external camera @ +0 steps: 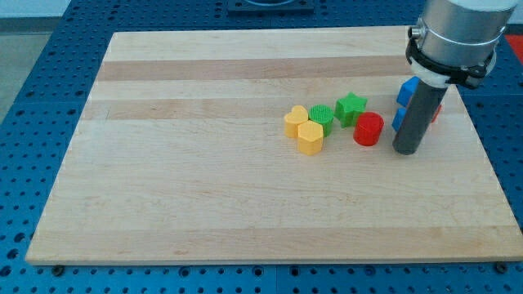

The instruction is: Move the red circle close to the triangle

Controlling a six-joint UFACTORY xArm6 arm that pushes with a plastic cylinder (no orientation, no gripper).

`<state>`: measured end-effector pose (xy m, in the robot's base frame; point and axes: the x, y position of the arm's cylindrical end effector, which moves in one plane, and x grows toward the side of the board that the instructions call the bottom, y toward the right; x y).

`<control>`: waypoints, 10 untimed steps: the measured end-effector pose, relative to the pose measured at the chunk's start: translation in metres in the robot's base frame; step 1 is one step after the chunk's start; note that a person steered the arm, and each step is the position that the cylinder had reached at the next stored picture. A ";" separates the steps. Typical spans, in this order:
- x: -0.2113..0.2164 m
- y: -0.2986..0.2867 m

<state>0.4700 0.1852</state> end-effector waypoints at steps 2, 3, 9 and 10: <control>0.024 0.018; 0.024 0.016; -0.013 -0.058; -0.018 -0.064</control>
<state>0.4524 0.1208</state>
